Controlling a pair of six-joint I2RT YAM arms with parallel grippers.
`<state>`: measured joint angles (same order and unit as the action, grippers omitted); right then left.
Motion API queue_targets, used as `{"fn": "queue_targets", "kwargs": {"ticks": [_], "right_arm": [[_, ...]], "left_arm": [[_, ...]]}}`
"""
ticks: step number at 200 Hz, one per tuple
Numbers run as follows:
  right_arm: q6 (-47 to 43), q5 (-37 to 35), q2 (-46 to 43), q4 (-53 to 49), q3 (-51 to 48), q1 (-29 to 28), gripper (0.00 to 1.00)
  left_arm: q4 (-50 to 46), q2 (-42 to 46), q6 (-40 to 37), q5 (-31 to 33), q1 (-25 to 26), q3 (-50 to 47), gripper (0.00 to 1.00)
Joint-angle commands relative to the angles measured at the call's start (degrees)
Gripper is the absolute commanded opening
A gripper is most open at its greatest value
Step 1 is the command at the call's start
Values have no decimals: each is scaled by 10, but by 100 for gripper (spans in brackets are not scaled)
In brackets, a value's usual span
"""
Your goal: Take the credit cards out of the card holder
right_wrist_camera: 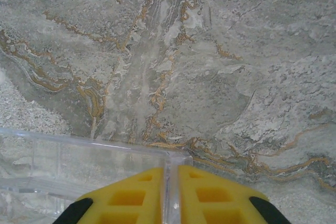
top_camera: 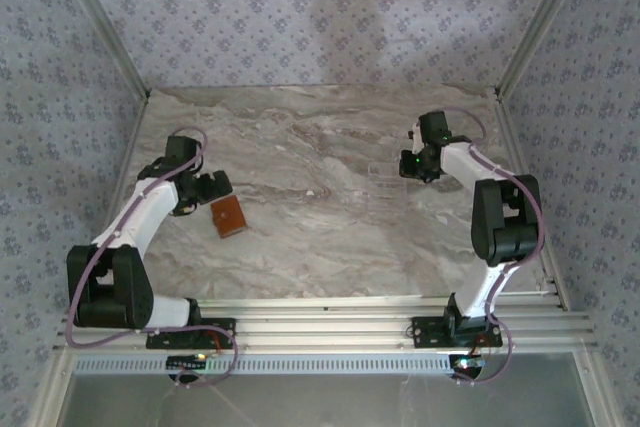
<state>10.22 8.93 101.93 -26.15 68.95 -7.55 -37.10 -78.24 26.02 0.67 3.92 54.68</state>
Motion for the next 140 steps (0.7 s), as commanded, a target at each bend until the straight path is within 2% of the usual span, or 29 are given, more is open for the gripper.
{"fn": "queue_targets", "kwargs": {"ticks": [1, 44, 75, 85, 118, 140], "right_arm": [[-6, -19, -2, -11, 18, -11, 12], [25, -52, -16, -23, 36, -44, 7], [79, -96, -4, -35, 74, -95, 4], [106, -119, 8, -47, 96, -115, 0], [161, -164, 61, -72, 172, -176, 0], [187, -167, 111, -105, 238, -204, 0]], "left_arm": [[-15, -5, -6, -3, 4, 11, 99], [-14, -9, -3, -3, 11, 4, 99], [-13, -19, -1, -3, 17, 1, 99], [-14, -23, 0, -3, 19, 2, 99], [-14, -33, 1, -2, 26, 2, 100], [-14, -37, 1, -1, 30, 2, 99]]}}
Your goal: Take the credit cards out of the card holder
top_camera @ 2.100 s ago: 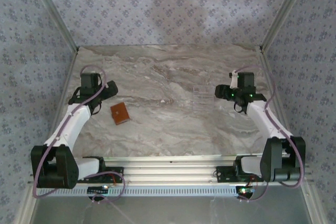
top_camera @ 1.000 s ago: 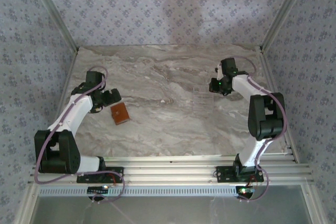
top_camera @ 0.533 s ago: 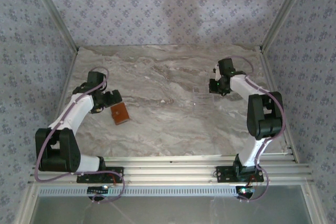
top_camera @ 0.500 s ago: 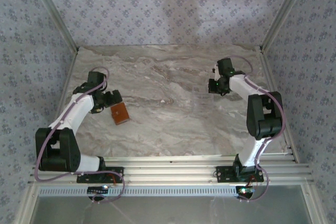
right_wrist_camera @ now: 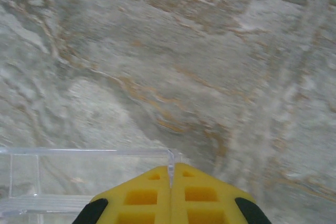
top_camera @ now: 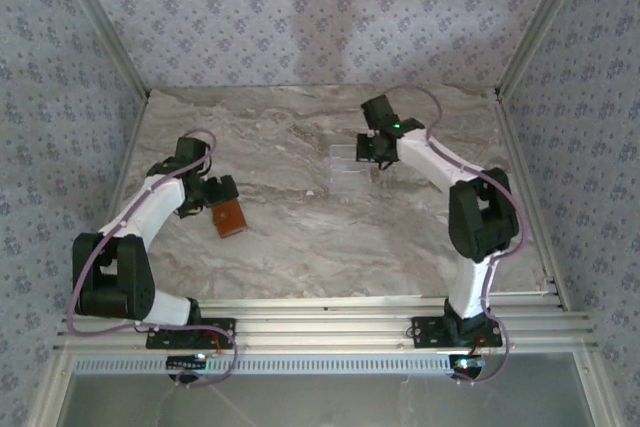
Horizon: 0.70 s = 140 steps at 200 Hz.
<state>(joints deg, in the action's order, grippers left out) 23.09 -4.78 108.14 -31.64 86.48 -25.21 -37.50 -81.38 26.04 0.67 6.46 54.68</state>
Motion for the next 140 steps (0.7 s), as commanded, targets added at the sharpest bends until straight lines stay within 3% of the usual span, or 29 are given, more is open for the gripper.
{"fn": "queue_targets", "kwargs": {"ticks": [1, 58, 140], "right_arm": [[59, -31, 52, -51, 65, -30, 0], [89, -76, 141, -120, 188, -80, 0], [80, -64, 165, -122, 199, -74, 0]], "left_arm": [[-10, -6, 1, -1, 5, 2, 99], [-10, -19, 4, 0, 12, -2, 100], [-11, -56, 3, 1, 32, 15, 99]]}}
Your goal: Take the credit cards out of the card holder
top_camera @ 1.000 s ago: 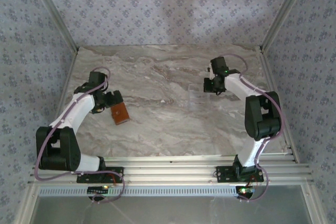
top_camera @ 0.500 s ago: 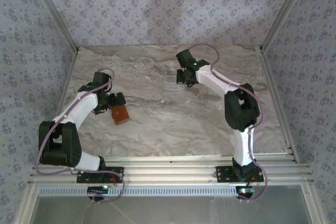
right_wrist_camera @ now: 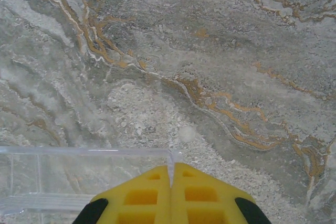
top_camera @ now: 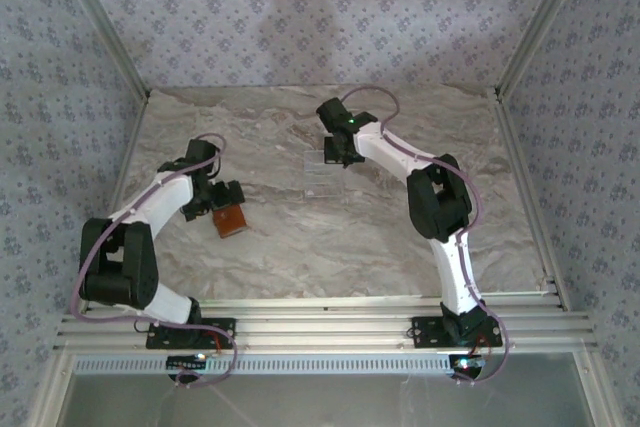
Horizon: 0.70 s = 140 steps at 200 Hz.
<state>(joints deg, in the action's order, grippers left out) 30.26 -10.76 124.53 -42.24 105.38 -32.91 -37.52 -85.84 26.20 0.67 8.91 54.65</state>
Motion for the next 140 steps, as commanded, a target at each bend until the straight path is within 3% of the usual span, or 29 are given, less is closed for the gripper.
{"fn": "queue_targets", "kwargs": {"ticks": [1, 57, 140], "right_arm": [[9, -4, 1, -15, 9, 4, 0], [15, 5, -16, 7, -35, 10, 3], [12, 9, -60, -4, -39, 13, 46]], "left_arm": [[-10, -12, 2, 1, 8, 16, 99], [-28, -35, 1, 4, 19, 27, 100], [-46, -79, 32, 25, 45, 55, 99]]}}
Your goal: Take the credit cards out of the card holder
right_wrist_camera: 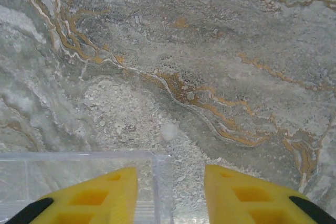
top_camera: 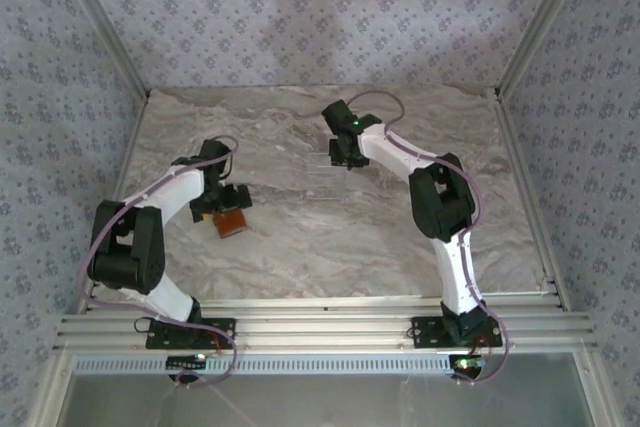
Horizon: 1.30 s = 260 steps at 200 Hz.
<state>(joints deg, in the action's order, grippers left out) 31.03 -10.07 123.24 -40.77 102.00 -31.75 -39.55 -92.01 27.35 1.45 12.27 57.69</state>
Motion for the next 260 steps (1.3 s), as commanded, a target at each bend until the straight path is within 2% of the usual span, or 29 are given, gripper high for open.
{"fn": "queue_targets", "kwargs": {"ticks": [1, 35, 98, 176, 199, 229, 260], "right_arm": [[5, 2, -48, -19, -5, 2, 46], [0, 1, -84, -30, -20, 1, 53], [-4, -7, -152, -32, -71, 4, 54], [0, 1, -201, -24, -110, 8, 53], [8, 32, -219, -11, -127, 8, 53], [21, 99, -254, 25, -178, 9, 53], [30, 115, -292, 28, -225, 8, 53]], "left_arm": [[-25, -18, 21, 18, 11, 26, 99], [-53, -49, 60, 52, 21, 48, 99], [-32, -75, 83, 59, 19, 30, 97], [-5, -90, 73, 22, 11, 12, 75], [-2, -70, 60, -1, 14, 6, 74], [-14, -38, 40, -21, 47, 7, 72], [-43, -27, 54, -25, 122, 19, 72]]}}
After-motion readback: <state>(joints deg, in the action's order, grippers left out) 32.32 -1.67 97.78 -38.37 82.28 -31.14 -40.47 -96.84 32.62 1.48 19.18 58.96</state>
